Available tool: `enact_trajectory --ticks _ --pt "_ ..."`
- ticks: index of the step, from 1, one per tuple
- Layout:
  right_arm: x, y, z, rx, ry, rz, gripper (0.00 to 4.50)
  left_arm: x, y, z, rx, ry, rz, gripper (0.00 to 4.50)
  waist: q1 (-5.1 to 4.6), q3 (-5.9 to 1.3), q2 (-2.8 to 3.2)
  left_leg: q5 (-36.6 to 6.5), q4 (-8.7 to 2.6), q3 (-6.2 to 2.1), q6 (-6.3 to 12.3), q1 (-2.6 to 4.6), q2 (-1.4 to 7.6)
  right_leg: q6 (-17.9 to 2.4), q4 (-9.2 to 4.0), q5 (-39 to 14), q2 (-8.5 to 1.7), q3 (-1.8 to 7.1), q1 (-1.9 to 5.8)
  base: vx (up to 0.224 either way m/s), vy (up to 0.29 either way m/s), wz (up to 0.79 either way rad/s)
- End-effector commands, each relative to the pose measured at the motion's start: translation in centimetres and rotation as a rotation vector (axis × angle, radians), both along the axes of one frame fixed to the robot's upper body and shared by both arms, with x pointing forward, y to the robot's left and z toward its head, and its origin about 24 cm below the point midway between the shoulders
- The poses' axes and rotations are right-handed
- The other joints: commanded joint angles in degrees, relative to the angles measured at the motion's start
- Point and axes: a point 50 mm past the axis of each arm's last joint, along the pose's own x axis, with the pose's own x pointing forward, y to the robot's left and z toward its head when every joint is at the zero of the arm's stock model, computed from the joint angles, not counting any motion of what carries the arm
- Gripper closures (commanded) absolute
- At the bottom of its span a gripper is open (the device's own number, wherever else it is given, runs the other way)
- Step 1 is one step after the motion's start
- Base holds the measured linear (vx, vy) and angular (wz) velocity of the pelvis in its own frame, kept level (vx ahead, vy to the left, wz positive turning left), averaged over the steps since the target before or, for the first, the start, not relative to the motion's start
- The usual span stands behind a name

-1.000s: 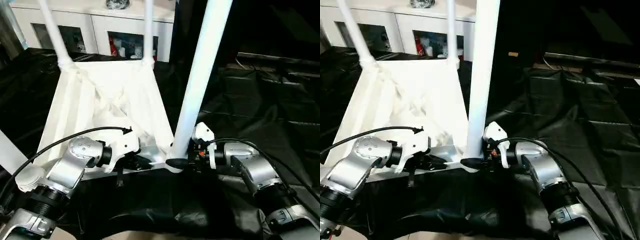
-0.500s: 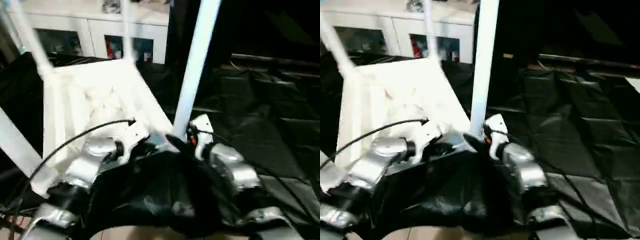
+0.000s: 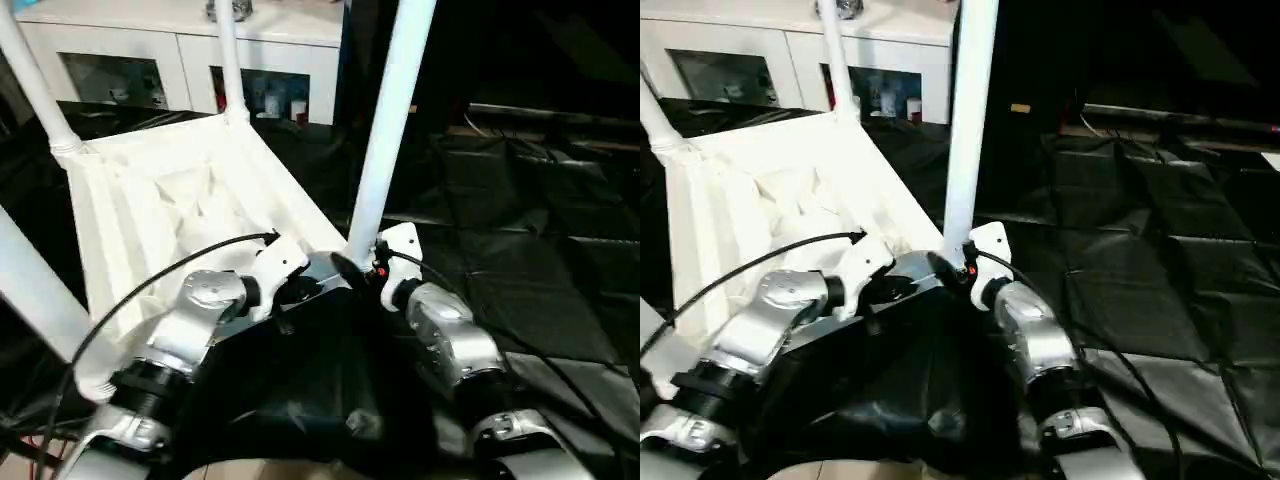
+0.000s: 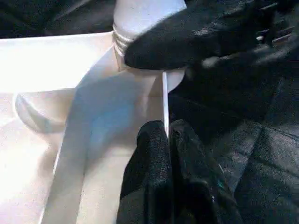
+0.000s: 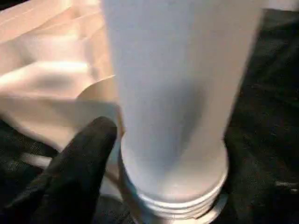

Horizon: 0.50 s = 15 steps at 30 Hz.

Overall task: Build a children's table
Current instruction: Rotate leg to tighten

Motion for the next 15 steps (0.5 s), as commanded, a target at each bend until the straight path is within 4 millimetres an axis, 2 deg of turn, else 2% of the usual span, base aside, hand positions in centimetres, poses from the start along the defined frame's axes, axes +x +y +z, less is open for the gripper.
enact_trajectory --ticks 1,5,6,8,10,14,15 --pt "-1.1 1.9 0.5 0.019 0.012 0.246 0.64 -1.7 -1.3 -1.2 -0.027 0.079 -0.154 4.50 0.20 -2.27 0.25 -7.16 -3.95 1.10 2.99 -1.19 0.21 -12.49 -3.89 -7.33 -2.70 1.44 3.39 0.000 0.000 0.00" --pt "-1.4 0.4 1.0 -0.004 0.018 0.346 0.64 -2.1 -0.4 -1.2 -0.002 0.102 -0.216 4.50 0.41 -2.39 0.36 -5.91 -3.74 1.14 4.04 -1.08 0.32 -13.75 -3.42 -4.04 -2.64 1.39 3.59 0.000 0.000 0.00" --pt "-1.5 0.2 1.0 -0.008 0.020 0.357 0.64 -2.2 -0.3 -1.2 0.003 0.105 -0.224 4.50 0.48 -2.35 0.43 -5.33 -3.69 1.28 4.48 -0.91 0.37 -14.32 -3.38 -2.63 -2.67 1.40 3.34 0.000 0.000 0.00" --pt "-1.7 -0.9 1.2 -0.033 0.035 0.421 0.64 -2.5 0.5 -1.1 0.030 0.126 -0.273 4.50 0.69 -2.43 0.32 -4.28 -3.65 1.17 4.82 -0.92 0.29 -14.69 -3.17 -1.15 -2.56 1.24 3.70 0.000 0.000 0.00" --pt "-1.8 -1.9 1.4 -0.062 0.056 0.474 0.64 -2.8 1.2 -1.1 0.044 0.152 -0.322 4.50 0.65 -2.40 0.37 -4.16 -3.54 1.29 5.23 -0.87 0.29 -15.15 -3.07 -0.45 -2.66 1.31 3.65 0.000 0.000 0.00" --pt "-2.0 -2.5 1.7 -0.068 0.081 0.518 0.64 -3.1 1.6 -0.9 0.040 0.170 -0.360 4.50 0.77 -2.43 0.60 -4.26 -3.54 1.33 5.01 -0.66 0.38 -15.70 -3.02 -0.09 -2.74 1.33 3.62 0.000 0.000 0.00" --pt "-2.0 -2.6 1.7 -0.068 0.083 0.523 0.64 -3.1 1.6 -0.8 0.039 0.171 -0.365 4.50 0.84 -2.46 0.51 -4.47 -3.53 1.38 4.89 -0.62 0.38 -15.88 -3.04 -0.25 -2.74 1.31 3.66 0.000 0.000 0.00"
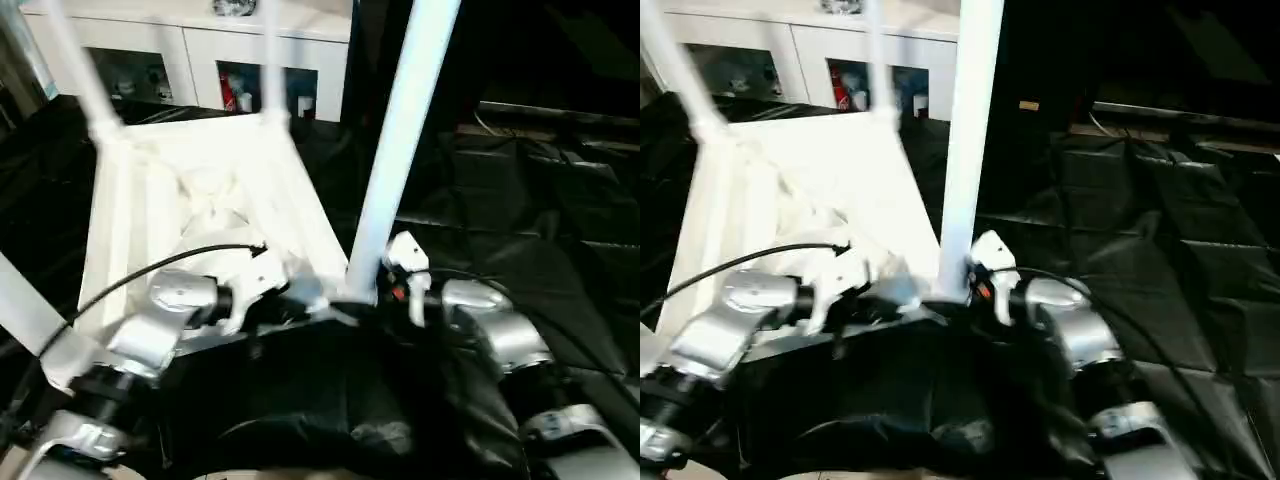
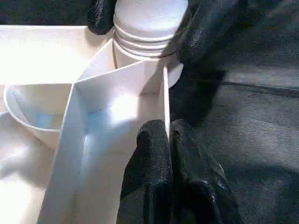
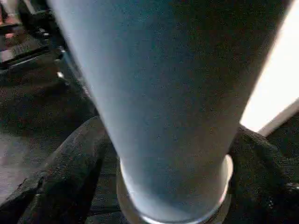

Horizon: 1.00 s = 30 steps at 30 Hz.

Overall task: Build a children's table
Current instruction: Rotate leg to tighten

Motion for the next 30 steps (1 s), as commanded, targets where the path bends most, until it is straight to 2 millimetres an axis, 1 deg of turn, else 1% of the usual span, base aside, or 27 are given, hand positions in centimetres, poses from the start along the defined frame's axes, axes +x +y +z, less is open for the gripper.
enact_trajectory --ticks 1,3,5,6,7,11,13,15,16,17,18,19,20,21,22,23,24,25,26,27,28,30 --pt "-0.2 0.1 0.2 -0.008 -0.001 0.041 0.97 -1.3 -1.0 -1.3 0.023 0.081 -0.110 4.50 -0.06 -2.57 0.42 -4.59 -3.67 1.34 4.55 -0.56 0.35 -15.59 -2.99 -0.07 -2.65 1.35 3.58 0.000 0.000 0.00" --pt "-0.2 0.1 0.3 -0.011 -0.015 0.046 0.97 -1.4 -1.0 -1.3 0.021 0.087 -0.119 4.50 -0.02 -2.62 0.40 -4.44 -3.66 1.33 4.23 -0.60 0.36 -15.53 -2.97 -0.27 -2.74 1.35 3.64 0.000 0.000 0.00" --pt "-0.4 0.0 0.3 -0.006 -0.007 0.059 1.14 -1.6 -0.9 -1.3 0.017 0.109 -0.140 4.50 0.01 -2.65 0.35 -4.16 -3.65 1.31 4.07 -0.61 0.36 -15.51 -2.89 -0.18 -2.71 1.33 3.69 0.000 0.000 0.00" --pt "-0.5 0.1 0.3 -0.001 0.000 0.064 1.14 -1.8 -0.8 -1.3 0.016 0.114 -0.147 4.50 0.04 -2.67 0.34 -3.97 -3.62 1.30 4.11 -0.61 0.35 -15.49 -2.86 0.06 -2.71 1.34 3.72 0.000 0.000 0.00" --pt "-0.5 0.1 0.3 0.007 0.008 0.069 1.39 -1.8 -0.8 -1.3 0.016 0.119 -0.149 4.50 0.06 -2.66 0.14 -3.64 -3.61 1.33 4.28 -0.65 0.33 -15.46 -2.84 0.49 -2.69 1.34 3.73 0.000 0.000 0.00" --pt "-0.8 0.4 0.1 0.017 0.024 0.077 1.69 -1.9 -0.7 -1.4 0.021 0.119 -0.150 4.50 0.13 -2.66 0.25 -3.37 -3.63 1.30 4.35 -0.58 0.39 -15.60 -2.76 0.67 -2.67 1.27 3.69 0.000 0.000 0.00" --pt "-0.9 0.8 -0.2 0.040 0.037 0.056 1.75 -1.7 -0.8 -1.4 0.013 0.101 -0.128 4.50 0.13 -2.65 0.11 -3.98 -3.59 1.36 4.13 -0.60 0.32 -15.43 -2.85 -0.10 -2.72 1.35 3.72 0.000 0.000 0.00" --pt "-0.9 0.8 -0.2 0.040 0.037 0.056 1.76 -1.7 -0.8 -1.4 0.013 0.101 -0.128 4.50 0.19 -2.66 0.15 -3.70 -3.63 1.30 3.98 -0.64 0.34 -15.30 -2.82 -0.08 -2.77 1.35 3.77 0.000 0.000 0.00" --pt "-0.7 1.2 -0.5 0.066 0.038 -0.003 1.78 -1.3 -1.1 -1.4 0.002 0.078 -0.089 4.50 0.03 -2.65 0.22 -3.85 -3.61 1.36 3.85 -0.65 0.33 -15.21 -2.78 -0.11 -2.76 1.38 3.62 0.000 0.000 0.00" --pt "-0.5 1.5 -0.7 0.075 0.030 -0.054 1.78 -1.0 -1.3 -1.4 -0.006 0.057 -0.053 4.50 0.10 -2.56 0.21 -4.49 -3.69 1.34 3.64 -0.54 0.37 -15.08 -2.98 -0.89 -2.73 1.35 3.56 0.000 0.000 0.00" --pt "-0.3 1.8 -1.0 0.073 0.027 -0.106 1.78 -0.7 -1.6 -1.5 -0.015 0.045 -0.018 4.50 0.00 -2.46 0.24 -5.46 -3.79 1.36 2.92 -0.52 0.34 -14.84 -3.16 -2.65 -2.77 1.38 3.47 0.000 0.000 0.00" --pt "0.0 2.0 -1.4 0.065 0.022 -0.159 1.78 -0.3 -1.8 -1.5 -0.024 0.033 0.023 4.50 -0.10 -2.38 0.19 -6.23 -3.83 1.39 2.59 -0.47 0.30 -14.57 -3.35 -4.12 -2.73 1.37 3.35 0.000 0.000 0.00" --pt "0.3 2.2 -1.8 0.050 0.019 -0.223 1.78 0.0 -2.1 -1.5 -0.034 0.019 0.061 4.50 -0.27 -2.17 0.23 -8.43 -4.01 1.33 1.21 -0.44 0.29 -13.44 -3.85 -9.14 -2.84 1.44 3.22 0.000 0.000 0.00" --pt "0.5 2.4 -2.1 0.040 0.023 -0.276 1.78 0.3 -2.4 -1.5 -0.041 0.009 0.084 4.50 -0.32 -2.12 0.20 -9.30 -4.13 1.24 0.81 -0.44 0.25 -12.81 -4.02 -11.16 -2.84 1.43 3.29 0.000 0.000 0.00" --pt "0.8 2.9 -2.7 0.029 0.023 -0.378 1.79 0.7 -2.9 -1.6 -0.042 -0.012 0.141 4.50 -0.62 -2.06 0.25 -10.22 -4.28 1.12 0.12 -0.55 0.32 -11.85 -4.19 -13.71 -2.94 1.51 3.19 0.000 0.000 0.00" --pt "0.8 2.9 -2.7 0.029 0.023 -0.378 1.80 0.7 -2.9 -1.6 -0.042 -0.012 0.141 4.50 -0.74 -2.05 0.25 -10.75 -4.30 1.04 -0.21 -0.56 0.25 -11.32 -4.26 -15.02 -2.92 1.48 3.16 0.000 0.000 0.00" --pt "0.8 3.3 -2.9 0.030 0.031 -0.419 1.80 0.9 -3.2 -1.7 -0.041 -0.018 0.163 4.50 -0.86 -2.01 0.27 -12.14 -4.42 0.88 -0.35 -0.54 0.21 -10.14 -4.52 -17.88 -2.87 1.48 3.10 0.000 0.000 0.00" --pt "0.8 4.0 -3.1 0.035 0.039 -0.467 1.80 1.2 -3.6 -1.9 -0.036 -0.030 0.201 4.50 -0.92 -1.93 0.23 -13.13 -4.38 1.00 -0.31 -0.40 0.21 -9.40 -4.81 -19.47 -2.80 1.58 2.71 0.000 0.000 0.00" --pt "0.8 4.1 -3.1 0.038 0.039 -0.478 1.80 1.3 -3.7 -1.9 -0.034 -0.035 0.214 4.50 -0.92 -1.83 0.20 -13.77 -4.44 0.99 -0.31 -0.35 0.21 -9.04 -4.95 -20.59 -2.77 1.59 2.55 0.000 0.000 0.00" --pt "0.8 4.4 -3.2 0.042 0.040 -0.498 1.80 1.4 -3.9 -2.0 -0.034 -0.039 0.232 4.50 -0.86 -1.90 0.13 -13.99 -4.48 0.88 -0.31 -0.43 0.17 -8.45 -5.05 -22.00 -2.86 1.61 2.70 0.000 0.000 0.00" --pt "0.9 4.8 -3.3 0.045 0.044 -0.538 1.80 1.5 -4.3 -2.0 -0.038 -0.045 0.252 4.50 -0.76 -1.96 0.15 -13.98 -4.48 0.87 -0.14 -0.39 0.20 -8.10 -5.11 -22.16 -2.83 1.65 2.53 0.000 0.000 0.00" --pt "1.0 5.4 -3.4 0.051 0.047 -0.590 1.80 1.7 -4.8 -2.1 -0.041 -0.054 0.278 4.50 -0.86 -1.88 0.16 -13.63 -4.61 0.87 -0.32 -0.58 0.21 -7.87 -5.14 -21.67 -2.80 1.68 2.44 0.000 0.000 0.00"
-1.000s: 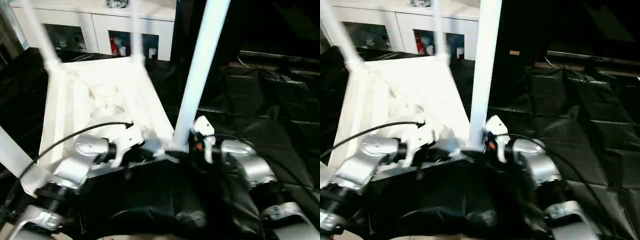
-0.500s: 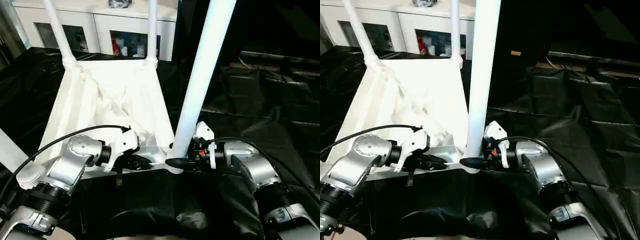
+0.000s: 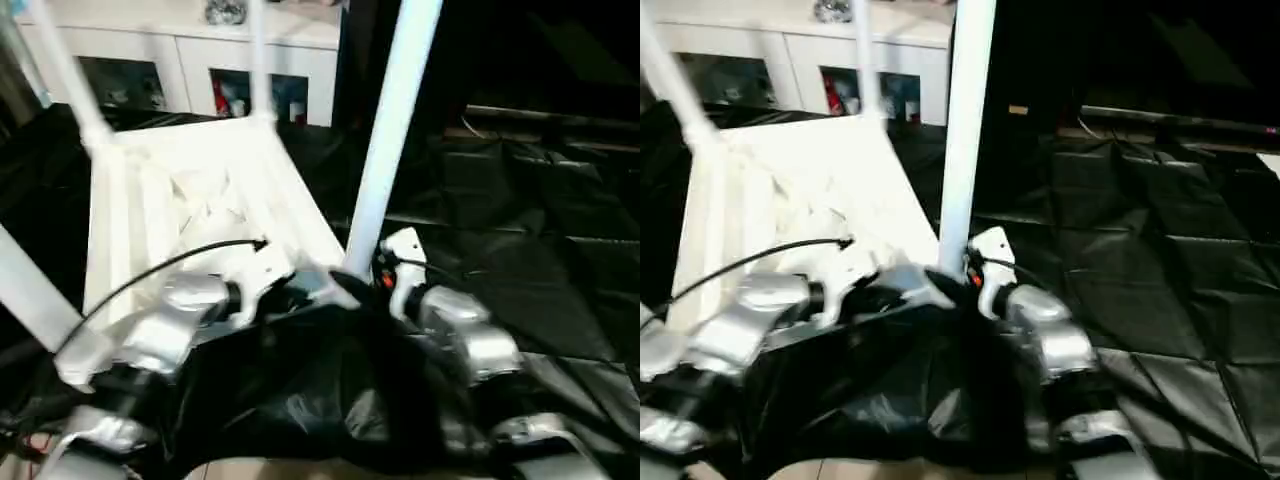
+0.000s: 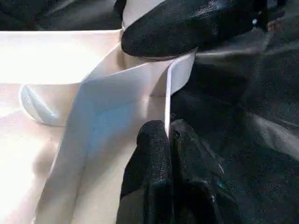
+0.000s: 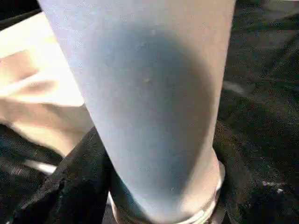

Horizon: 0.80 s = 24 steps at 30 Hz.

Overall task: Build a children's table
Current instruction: Rotate leg to tighten

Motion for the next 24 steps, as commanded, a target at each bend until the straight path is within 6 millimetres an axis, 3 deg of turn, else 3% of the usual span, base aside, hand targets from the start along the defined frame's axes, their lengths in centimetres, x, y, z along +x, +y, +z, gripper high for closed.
enact_trajectory --ticks 1,4,6,8,10,13,19,24 --pt "-0.8 2.9 -1.3 -0.025 0.065 0.011 1.80 -0.3 -2.7 -0.9 -0.023 0.023 0.004 4.50 0.02 -1.86 0.24 -13.45 -4.61 0.80 -0.17 -1.00 0.17 -8.03 -5.24 -21.64 -2.78 1.56 2.22 0.000 0.000 0.00" --pt "-1.1 4.4 -0.8 -0.009 0.013 0.060 1.80 -0.5 -3.9 -0.9 -0.042 0.023 -0.014 4.50 0.11 -1.98 0.17 -13.13 -4.55 0.84 0.14 -1.09 0.14 -7.94 -5.15 -20.16 -2.79 1.58 2.24 0.000 0.000 0.00" --pt "-1.1 4.4 -0.4 0.027 0.010 0.093 1.24 -0.7 -3.9 -0.8 -0.045 0.024 -0.040 4.50 0.06 -2.00 0.12 -12.52 -4.58 0.83 0.81 -1.33 0.14 -8.35 -4.95 -18.14 -2.70 1.59 2.37 0.000 0.000 0.00" --pt "-1.1 4.1 -0.1 0.062 0.011 0.122 1.10 -0.9 -3.7 -0.8 -0.043 0.029 -0.072 4.50 0.08 -2.04 0.25 -11.83 -4.57 0.87 1.20 -1.34 0.21 -9.01 -4.83 -16.04 -2.73 1.60 2.46 0.000 0.000 0.00" --pt "-1.1 3.5 0.5 0.062 -0.009 0.211 0.93 -1.3 -3.1 -0.7 -0.034 0.032 -0.123 4.50 0.14 -2.19 0.43 -10.94 -4.44 0.90 1.87 -1.34 0.28 -9.92 -4.55 -13.08 -2.66 1.55 2.65 0.000 0.000 0.00" --pt "-1.2 2.7 0.7 0.000 -0.030 0.305 0.62 -1.5 -2.5 -0.6 -0.028 0.036 -0.175 4.50 0.06 -2.39 0.23 -7.45 -4.11 1.01 2.57 -1.61 0.14 -11.41 -4.06 -7.97 -2.66 1.44 3.06 0.000 0.000 0.00" --pt "-2.0 0.0 1.5 -0.045 -0.013 0.537 0.53 -2.5 -1.0 -0.5 0.014 0.080 -0.326 4.50 0.24 -2.56 0.47 -3.94 -3.65 1.17 5.08 -1.36 0.28 -14.50 -3.19 0.63 -2.55 1.33 3.32 0.000 0.000 0.00" --pt "-2.7 -1.6 1.7 -0.086 0.018 0.673 0.53 -2.9 -0.3 -0.5 0.037 0.109 -0.398 4.50 0.81 -2.50 0.44 -4.39 -3.67 1.32 5.64 -1.06 0.36 -15.36 -3.16 0.91 -2.61 1.27 3.37 0.000 0.000 0.00"
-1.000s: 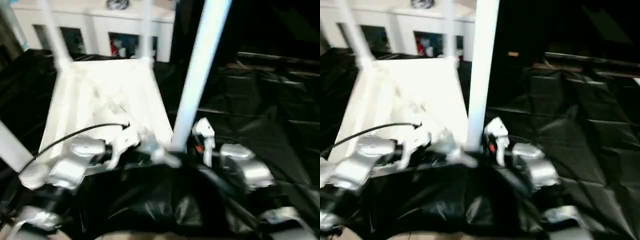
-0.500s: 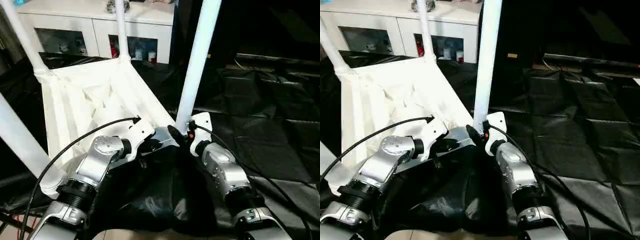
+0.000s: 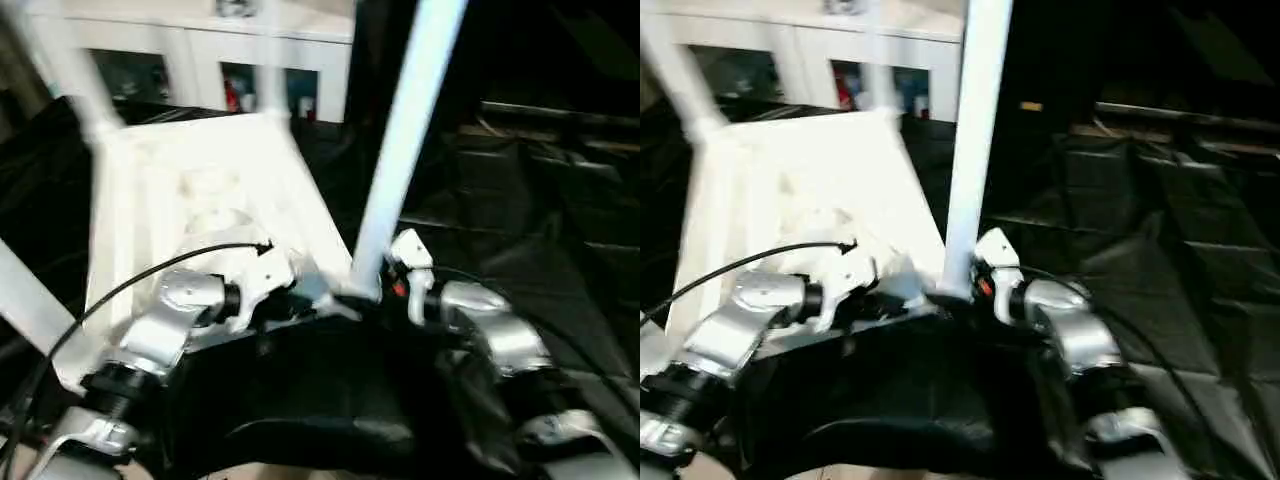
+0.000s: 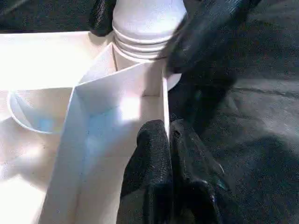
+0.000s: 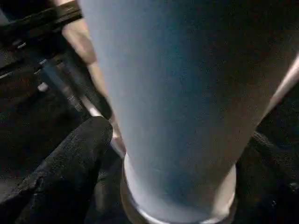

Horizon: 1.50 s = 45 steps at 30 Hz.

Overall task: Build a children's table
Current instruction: Rotate leg to tighten

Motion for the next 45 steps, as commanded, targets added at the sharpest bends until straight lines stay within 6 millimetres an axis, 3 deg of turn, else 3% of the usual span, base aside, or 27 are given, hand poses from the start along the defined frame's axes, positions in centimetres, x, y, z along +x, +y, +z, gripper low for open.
enact_trajectory --ticks 1,6,16,21,25,26,28,29,30,31,32,34,36,39,40,43,44,45 --pt "-1.1 0.9 -0.1 0.006 0.048 0.148 0.53 -1.5 -1.4 -1.3 0.035 0.081 -0.150 4.50 -0.07 -2.44 0.23 -5.40 -3.68 1.27 4.84 -0.58 0.40 -14.99 -3.14 -0.29 -2.67 1.36 3.53 0.000 0.000 0.00" --pt "-1.5 0.4 0.0 -0.010 0.077 0.190 0.53 -1.8 -0.9 -1.3 0.047 0.106 -0.192 4.50 0.28 -2.43 0.15 -6.17 -3.74 1.27 4.04 -0.57 0.44 -14.57 -3.19 -2.32 -2.71 1.39 3.53 0.000 0.000 0.00" --pt "-2.0 0.8 0.1 0.019 0.115 0.222 1.49 -2.2 -0.4 -1.3 0.046 0.132 -0.209 4.50 0.41 -2.63 -0.05 -3.68 -3.52 1.31 3.89 -0.56 0.38 -14.94 -2.78 0.81 -2.65 1.33 3.59 0.000 0.000 0.00" --pt "-2.5 1.5 -0.5 0.041 0.124 0.203 1.73 -2.1 -0.9 -1.3 0.000 0.129 -0.173 4.50 0.47 -2.54 -0.14 -4.79 -3.64 1.33 3.44 -0.52 0.41 -14.58 -2.97 -1.03 -2.73 1.37 3.55 0.000 0.000 0.00" --pt "-2.3 2.2 -1.1 0.070 0.109 0.091 1.78 -1.9 -1.4 -1.2 -0.032 0.120 -0.124 4.50 0.32 -2.20 -0.09 -7.97 -4.03 1.23 2.32 -0.41 0.46 -13.38 -3.60 -6.48 -2.78 1.39 3.30 0.000 0.000 0.00" --pt "-1.5 2.6 -1.7 0.072 0.093 -0.048 1.79 -1.5 -1.8 -1.2 -0.049 0.103 -0.073 4.50 0.14 -1.93 0.03 -9.99 -4.25 1.24 1.34 -0.34 0.45 -12.67 -4.02 -10.28 -2.85 1.49 2.98 0.000 0.000 0.00" --pt "-1.1 2.7 -1.8 0.072 0.089 -0.110 1.80 -1.4 -1.9 -1.2 -0.056 0.098 -0.052 4.50 -0.29 -1.83 -0.15 -13.17 -4.57 0.91 -0.14 -0.36 0.39 -10.71 -4.52 -17.44 -3.00 1.49 3.03 0.000 0.000 0.00" --pt "-0.9 2.7 -2.0 0.073 0.089 -0.158 1.81 -1.2 -2.0 -1.2 -0.063 0.097 -0.037 4.50 -0.29 -1.83 -0.15 -13.17 -4.57 0.91 -0.14 -0.36 0.39 -10.71 -4.52 -17.44 -3.00 1.49 3.03 0.000 0.000 0.00" --pt "0.0 3.0 -2.4 0.080 0.100 -0.309 1.81 -0.7 -2.6 -1.3 -0.077 0.079 0.025 4.50 -0.68 -1.80 0.08 -14.39 -4.67 0.69 -0.76 -0.27 0.38 -9.20 -4.78 -20.43 -2.92 1.56 2.72 0.000 0.000 0.00" --pt "0.0 3.0 -2.4 0.080 0.100 -0.309 1.81 -0.7 -2.6 -1.3 -0.077 0.079 0.025 4.50 -1.17 -1.69 -0.06 -15.43 -4.72 0.67 -1.01 -0.38 0.25 -8.61 -5.01 -22.21 -2.84 1.53 2.56 0.000 0.000 0.00" --pt "0.2 3.4 -2.7 0.082 0.107 -0.378 1.81 -0.3 -3.2 -1.3 -0.080 0.067 0.077 4.50 -1.17 -1.71 0.19 -15.77 -4.74 0.54 -1.11 -0.30 0.19 -8.11 -5.11 -23.40 -2.89 1.49 2.62 0.000 0.000 0.00" --pt "0.2 3.7 -2.7 0.082 0.107 -0.387 1.82 -0.2 -3.4 -1.3 -0.078 0.062 0.095 4.50 -1.27 -1.69 -0.03 -16.37 -4.66 0.56 -0.72 -0.23 0.17 -6.94 -5.48 -25.70 -2.86 1.55 2.39 0.000 0.000 0.00" --pt "0.5 4.4 -2.9 0.064 0.095 -0.464 1.82 0.1 -4.0 -1.5 -0.064 0.047 0.146 4.50 -1.21 -1.77 0.18 -15.69 -4.62 0.69 -0.46 -0.20 0.20 -6.91 -5.50 -24.75 -2.85 1.71 2.15 0.000 0.000 0.00" --pt "0.8 4.9 -2.9 0.055 0.082 -0.523 1.82 0.3 -4.5 -1.6 -0.056 0.034 0.182 4.50 -1.21 -1.88 0.17 -14.16 -4.71 0.62 -0.57 -0.52 0.13 -7.10 -5.30 -22.65 -2.73 1.64 2.52 0.000 0.000 0.00" --pt "0.8 5.5 -2.9 0.051 0.068 -0.538 1.82 0.4 -4.9 -1.7 -0.050 0.028 0.210 4.50 -1.38 -1.88 0.41 -13.65 -4.69 0.74 -0.74 -0.52 0.18 -7.78 -5.15 -20.06 -2.62 1.66 2.36 0.000 0.000 0.00" --pt "0.6 6.9 -2.6 0.043 0.021 -0.500 1.82 0.6 -5.5 -1.7 -0.050 0.024 0.254 4.50 -1.24 -2.04 0.46 -12.82 -4.54 0.85 -0.42 -0.54 0.11 -8.62 -4.88 -16.76 -2.49 1.68 2.53 0.000 0.000 0.00" --pt "0.5 7.1 -2.5 0.050 0.002 -0.473 1.27 0.5 -5.8 -1.7 -0.056 0.027 0.249 4.50 -1.27 -2.06 0.90 -12.60 -4.55 0.82 -0.39 -0.59 0.07 -8.90 -4.78 -15.86 -2.48 1.71 2.63 0.000 0.000 0.00" --pt "0.4 7.2 -2.3 0.066 0.000 -0.457 1.27 0.4 -6.0 -1.6 -0.061 0.030 0.243 4.50 -1.35 -2.13 0.77 -12.12 -4.50 0.86 -0.10 -0.71 0.04 -9.19 -4.69 -14.20 -2.40 1.66 2.81 0.000 0.000 0.00"
